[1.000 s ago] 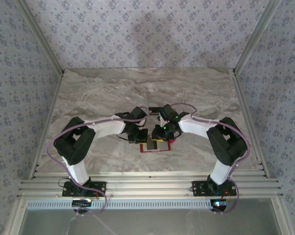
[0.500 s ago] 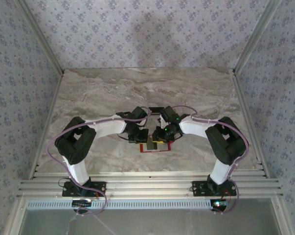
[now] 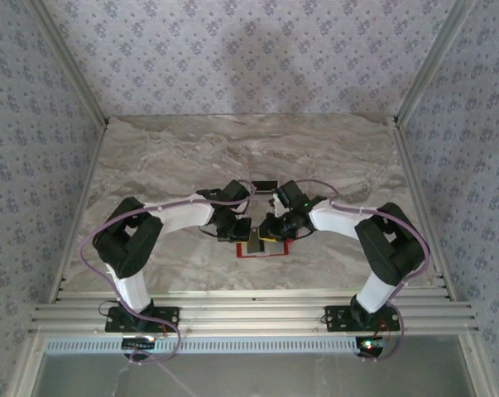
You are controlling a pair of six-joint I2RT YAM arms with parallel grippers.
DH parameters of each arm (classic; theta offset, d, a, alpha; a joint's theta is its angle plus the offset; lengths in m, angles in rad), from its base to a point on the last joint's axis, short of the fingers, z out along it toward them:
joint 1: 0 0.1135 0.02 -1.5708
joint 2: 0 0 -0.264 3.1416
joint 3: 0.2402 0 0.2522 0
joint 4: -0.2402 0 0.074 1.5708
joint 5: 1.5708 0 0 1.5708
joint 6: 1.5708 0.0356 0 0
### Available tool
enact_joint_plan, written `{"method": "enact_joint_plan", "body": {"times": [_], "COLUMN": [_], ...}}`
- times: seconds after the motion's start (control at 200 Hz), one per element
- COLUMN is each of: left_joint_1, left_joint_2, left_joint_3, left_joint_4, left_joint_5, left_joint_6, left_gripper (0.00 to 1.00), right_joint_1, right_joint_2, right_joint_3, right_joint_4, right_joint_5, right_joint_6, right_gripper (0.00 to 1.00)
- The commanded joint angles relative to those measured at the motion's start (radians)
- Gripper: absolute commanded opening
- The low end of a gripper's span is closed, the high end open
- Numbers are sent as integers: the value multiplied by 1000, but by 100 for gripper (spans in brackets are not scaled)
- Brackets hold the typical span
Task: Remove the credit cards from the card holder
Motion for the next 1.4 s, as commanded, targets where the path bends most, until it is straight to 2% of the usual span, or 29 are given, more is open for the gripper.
{"method": "enact_joint_plan", "body": {"times": [0.0, 0.23, 0.59, 0.819, 1.034, 1.394], "left_joint_1": [-13, -13, -12, -12, -12, -13], "left_joint_2": [44, 42, 37, 42, 41, 41], "left_joint_3": [-8, -10, -13, -5, -4, -6], "left_joint_4": [-84, -87, -89, -90, -87, -81], "left_joint_5": [-48, -51, -55, -54, -51, -48], "left_joint_6": [14, 16, 16, 20, 22, 23], "left_gripper": [6, 5, 5, 5, 5, 5], "right_joint_1": [-6, -21, -69, -69, -55, -31], "right_joint_2": [-17, -15, -107, -137, -120, -57], "right_joint_3": [-20, -43, -56, -25, -7, 12], "right_joint_4": [55, 67, -85, -159, -126, -84], "right_joint_5": [-53, -42, 45, 74, 37, 22], "right_joint_6": [25, 27, -41, -55, -45, -30], "right_gripper": [15, 8, 7, 8, 17, 17]}}
